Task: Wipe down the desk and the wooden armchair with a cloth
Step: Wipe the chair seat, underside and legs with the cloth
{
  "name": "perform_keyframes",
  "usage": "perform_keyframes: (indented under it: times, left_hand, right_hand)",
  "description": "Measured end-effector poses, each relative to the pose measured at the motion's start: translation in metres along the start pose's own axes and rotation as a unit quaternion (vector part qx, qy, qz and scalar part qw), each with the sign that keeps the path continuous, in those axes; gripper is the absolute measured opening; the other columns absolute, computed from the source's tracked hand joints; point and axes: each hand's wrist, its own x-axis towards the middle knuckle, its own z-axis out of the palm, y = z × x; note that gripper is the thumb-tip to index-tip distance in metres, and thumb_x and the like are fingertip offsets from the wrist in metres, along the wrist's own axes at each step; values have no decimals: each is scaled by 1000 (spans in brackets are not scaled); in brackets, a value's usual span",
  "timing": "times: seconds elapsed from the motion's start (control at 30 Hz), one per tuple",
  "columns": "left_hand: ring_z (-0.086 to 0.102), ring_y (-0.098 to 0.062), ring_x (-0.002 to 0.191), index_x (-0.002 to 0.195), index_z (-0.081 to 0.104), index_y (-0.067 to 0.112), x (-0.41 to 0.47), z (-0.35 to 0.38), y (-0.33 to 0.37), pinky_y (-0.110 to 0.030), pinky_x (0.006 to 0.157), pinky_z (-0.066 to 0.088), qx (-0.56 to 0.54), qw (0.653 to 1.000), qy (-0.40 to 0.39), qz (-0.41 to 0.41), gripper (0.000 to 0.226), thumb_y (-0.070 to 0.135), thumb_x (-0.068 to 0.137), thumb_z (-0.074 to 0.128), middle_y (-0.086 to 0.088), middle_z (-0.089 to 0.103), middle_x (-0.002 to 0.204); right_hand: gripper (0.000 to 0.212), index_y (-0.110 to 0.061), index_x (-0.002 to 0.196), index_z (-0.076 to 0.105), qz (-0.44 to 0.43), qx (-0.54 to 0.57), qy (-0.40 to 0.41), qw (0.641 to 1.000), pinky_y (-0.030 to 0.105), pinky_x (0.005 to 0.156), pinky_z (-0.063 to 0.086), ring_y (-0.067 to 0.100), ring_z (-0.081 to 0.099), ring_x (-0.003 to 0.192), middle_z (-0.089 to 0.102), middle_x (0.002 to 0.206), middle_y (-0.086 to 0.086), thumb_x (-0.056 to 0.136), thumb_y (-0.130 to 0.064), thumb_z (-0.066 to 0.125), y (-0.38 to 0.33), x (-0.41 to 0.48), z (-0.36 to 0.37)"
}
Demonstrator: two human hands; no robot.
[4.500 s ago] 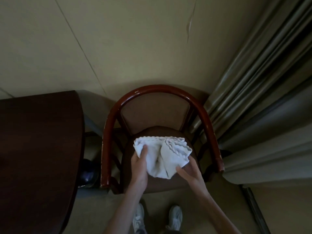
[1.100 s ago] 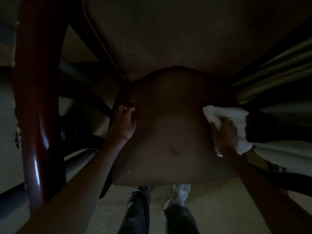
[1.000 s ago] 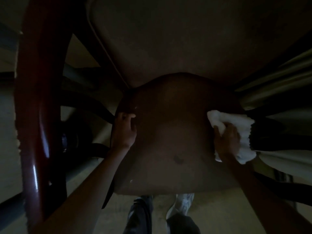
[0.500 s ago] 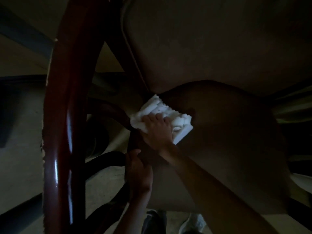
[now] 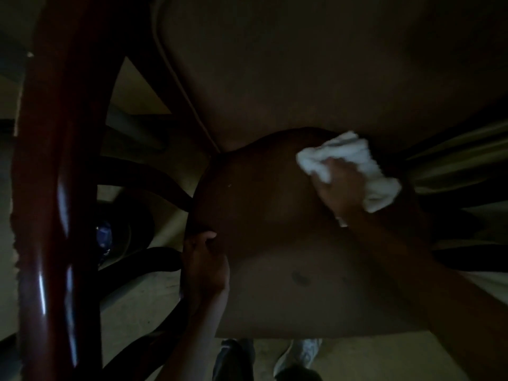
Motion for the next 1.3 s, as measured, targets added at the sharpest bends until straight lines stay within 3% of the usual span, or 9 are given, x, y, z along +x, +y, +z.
perform_keyframes:
  times: [0.17, 0.27, 0.43, 0.6, 0.73, 0.93, 1.03, 1.17, 1.3]
  left_hand:
    - [55, -36, 111, 103, 67, -2, -3, -9, 11, -12, 79, 29, -148, 981, 77, -103, 33, -14, 85, 42, -23, 61, 117]
    - [52, -36, 117, 108, 65, -3, -5, -10, 14, -17, 85, 31, -159, 976, 77, -124, 34, -14, 87, 40, -23, 57, 123]
    - [51, -34, 120, 114, 64, 4, -4, -4, 9, -37, 101, 37, -133, 982, 48, -125, 35, -8, 90, 42, -18, 55, 129]
    - [54, -37, 115, 110, 65, -6, -1, -8, 3, -22, 89, 32, -173, 975, 42, -132, 30, -12, 89, 45, -25, 60, 120]
    - [50, -36, 118, 108, 65, -7, 2, -5, 7, -16, 82, 29, -204, 964, 44, -162, 29, -12, 91, 42, -25, 55, 123]
    - [50, -29, 120, 113, 65, 5, -2, -10, 9, -41, 103, 40, -199, 964, 29, -174, 28, 4, 98, 41, -12, 53, 128]
    - [53, -33, 116, 116, 62, -1, 0, -11, 3, -30, 90, 39, -215, 954, 45, -205, 27, 3, 98, 42, -20, 58, 125]
    - [54, -33, 115, 116, 61, -6, -13, -5, -1, -19, 82, 31, -218, 947, 81, -222, 28, -4, 95, 42, -23, 60, 122]
    - [56, -31, 111, 118, 60, 5, -17, 3, 6, -43, 98, 43, -233, 940, 87, -232, 30, -1, 95, 42, -14, 60, 121]
  right_hand:
    - [22, -20, 98, 67, -177, 53, -149, 971, 42, 81, 46, 28, 62, 94, 67, 98, 6, 84, -34, 55, -134, -36, 26]
    - [31, -21, 104, 69, -213, 15, -133, 968, 44, 92, 40, 25, 59, 104, 67, 110, 6, 92, -37, 45, -146, -19, 27]
    - [32, -19, 112, 64, -78, 6, -126, 989, 42, 86, 42, 29, 59, 103, 67, 110, 8, 91, -37, 47, -150, 16, 23]
    - [23, -20, 100, 69, -230, 20, -224, 947, 37, 89, 44, 22, 64, 98, 71, 100, 2, 83, -35, 63, -161, -84, 20]
    - [17, -16, 95, 65, 32, -67, -190, 979, 24, 72, 47, 10, 68, 85, 72, 85, -6, 90, -29, 56, -149, -2, 18]
    - [32, -18, 115, 63, -125, 12, -167, 978, 40, 86, 43, 30, 61, 102, 68, 111, 9, 93, -36, 48, -148, -12, 23]
    - [43, -19, 123, 60, -281, 16, -312, 907, 41, 92, 46, 27, 61, 109, 66, 118, 6, 91, -46, 49, -164, -85, 23]
    - [43, -7, 131, 54, -54, -108, -246, 962, 33, 86, 51, 15, 67, 102, 66, 108, 8, 92, -25, 54, -168, -59, 30]
    - [41, -16, 129, 53, -190, -31, -196, 961, 45, 87, 48, 35, 61, 106, 63, 119, 14, 92, -33, 54, -129, 17, 12]
